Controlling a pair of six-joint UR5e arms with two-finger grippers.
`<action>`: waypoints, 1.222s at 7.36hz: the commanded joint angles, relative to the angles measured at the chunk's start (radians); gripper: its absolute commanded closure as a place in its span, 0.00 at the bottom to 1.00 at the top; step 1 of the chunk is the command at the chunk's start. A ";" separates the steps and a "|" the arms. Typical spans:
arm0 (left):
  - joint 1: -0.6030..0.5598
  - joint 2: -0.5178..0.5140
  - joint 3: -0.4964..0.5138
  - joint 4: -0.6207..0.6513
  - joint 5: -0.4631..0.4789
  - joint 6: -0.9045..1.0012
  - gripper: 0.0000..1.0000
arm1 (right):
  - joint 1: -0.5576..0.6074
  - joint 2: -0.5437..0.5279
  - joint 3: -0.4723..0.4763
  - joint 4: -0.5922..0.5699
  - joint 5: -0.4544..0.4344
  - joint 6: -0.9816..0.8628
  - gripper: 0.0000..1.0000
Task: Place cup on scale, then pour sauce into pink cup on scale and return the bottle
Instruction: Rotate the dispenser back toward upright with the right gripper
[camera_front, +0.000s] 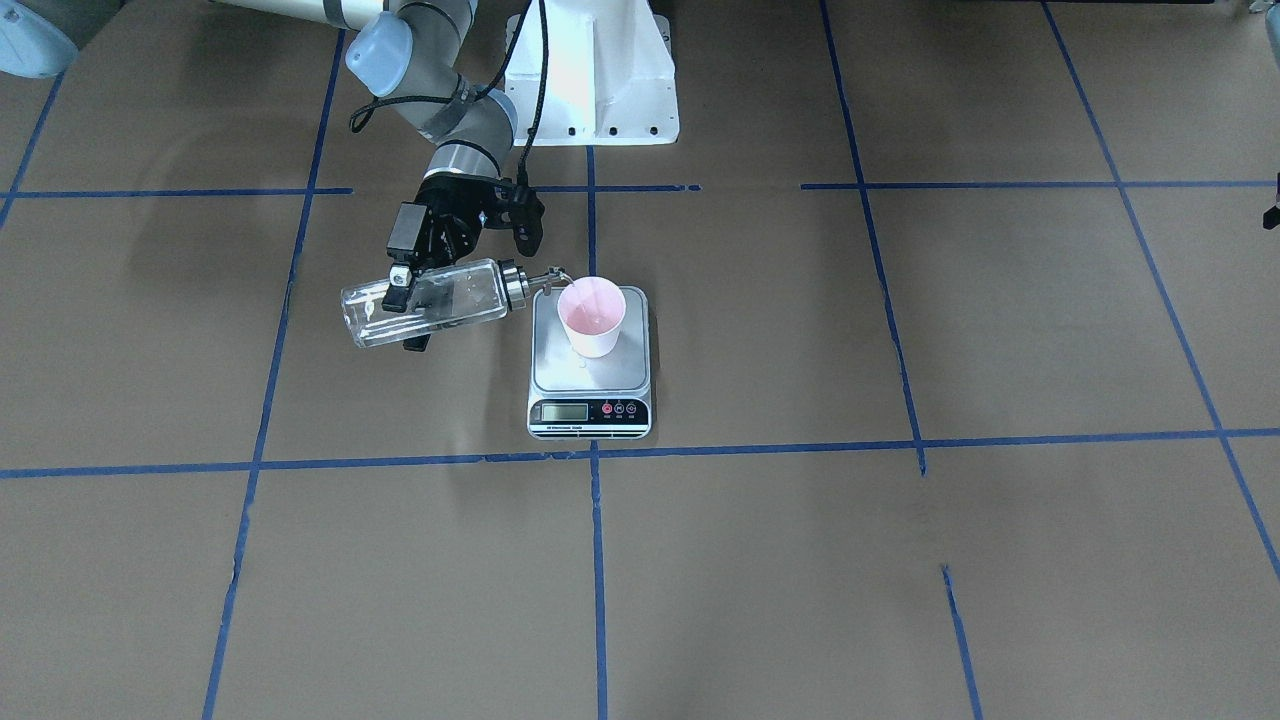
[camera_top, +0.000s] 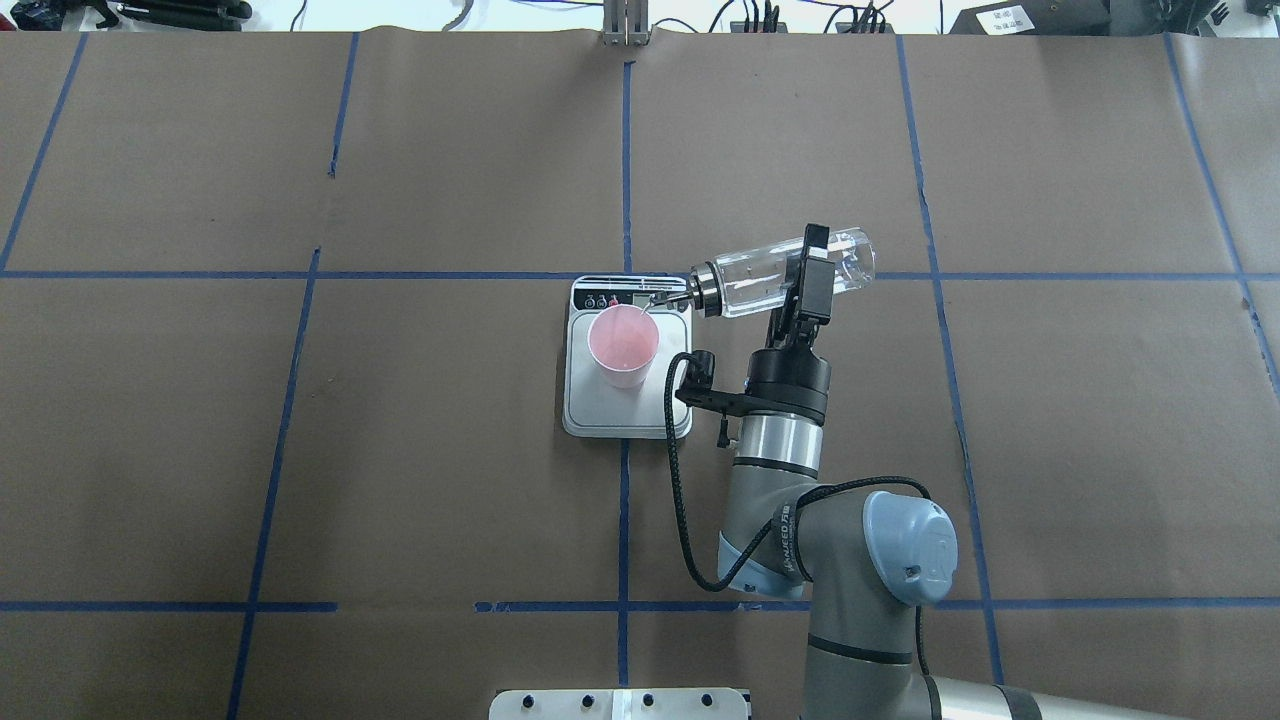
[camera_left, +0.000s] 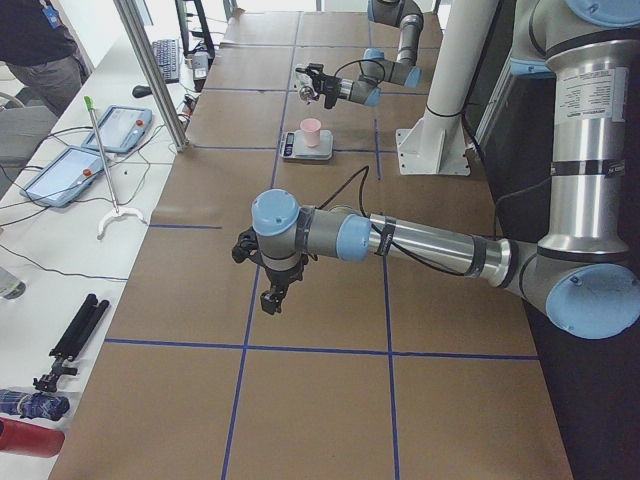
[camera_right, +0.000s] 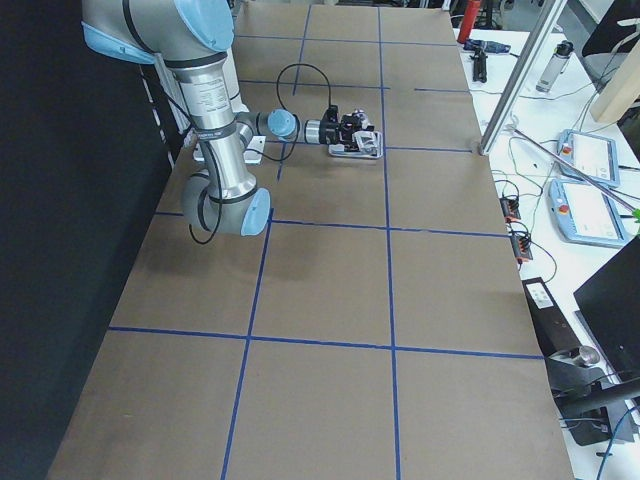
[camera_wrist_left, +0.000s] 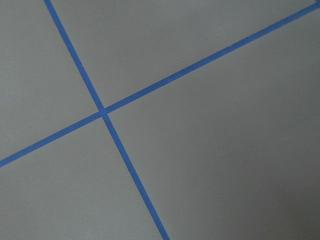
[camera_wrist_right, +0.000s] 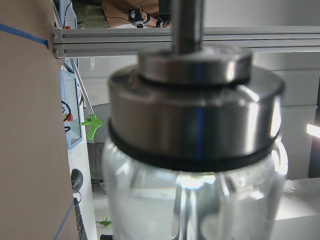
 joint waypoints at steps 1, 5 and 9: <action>0.000 0.000 0.001 0.000 0.000 0.000 0.00 | 0.000 0.000 0.000 0.000 -0.002 0.000 1.00; -0.008 -0.002 0.001 -0.002 0.000 -0.002 0.00 | -0.001 0.009 0.000 0.000 -0.004 0.000 1.00; -0.009 -0.002 -0.001 -0.002 0.000 -0.002 0.00 | 0.000 0.014 0.008 0.004 -0.002 0.004 1.00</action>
